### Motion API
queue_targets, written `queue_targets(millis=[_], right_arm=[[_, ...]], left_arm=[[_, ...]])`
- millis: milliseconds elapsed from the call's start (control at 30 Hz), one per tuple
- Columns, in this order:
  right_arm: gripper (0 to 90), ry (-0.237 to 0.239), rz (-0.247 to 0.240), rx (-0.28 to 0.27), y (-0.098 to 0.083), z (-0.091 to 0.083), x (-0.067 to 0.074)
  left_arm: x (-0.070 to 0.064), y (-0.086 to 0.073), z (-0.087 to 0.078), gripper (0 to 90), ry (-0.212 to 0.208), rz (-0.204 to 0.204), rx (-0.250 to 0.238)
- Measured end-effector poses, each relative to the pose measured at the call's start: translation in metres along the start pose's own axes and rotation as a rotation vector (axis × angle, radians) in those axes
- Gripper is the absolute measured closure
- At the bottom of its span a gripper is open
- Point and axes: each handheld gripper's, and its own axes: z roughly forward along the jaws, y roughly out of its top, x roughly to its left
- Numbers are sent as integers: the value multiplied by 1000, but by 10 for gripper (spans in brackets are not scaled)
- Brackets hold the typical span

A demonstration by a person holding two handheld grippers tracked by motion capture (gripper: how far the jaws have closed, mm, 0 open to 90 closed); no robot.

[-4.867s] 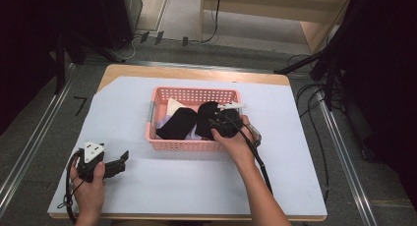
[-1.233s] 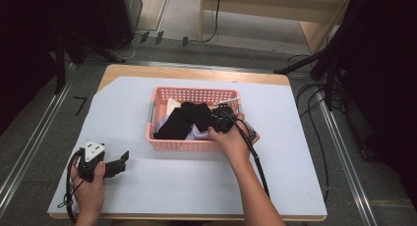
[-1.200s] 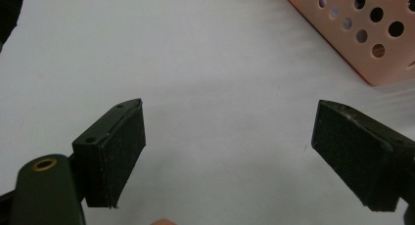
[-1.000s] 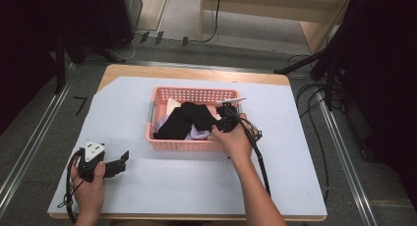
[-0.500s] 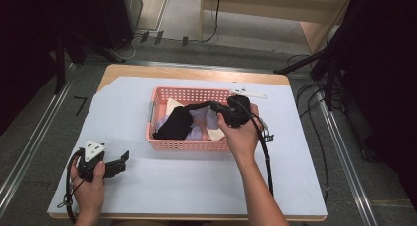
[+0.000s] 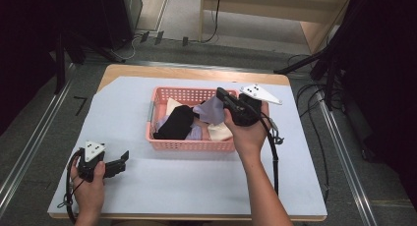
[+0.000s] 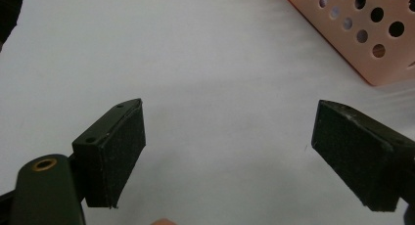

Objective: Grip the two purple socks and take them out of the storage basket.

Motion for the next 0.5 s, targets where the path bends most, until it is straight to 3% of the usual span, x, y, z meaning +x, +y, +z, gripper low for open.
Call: queue_targets(millis=[200,500], right_arm=[[900,-38,-26,-50,13,-9,-5],[900,-138,-37,-191,34,-40,-25]], left_arm=[[0,0,0,137,0,-3,-2],[0,0,0,137,1,-4,-3]])
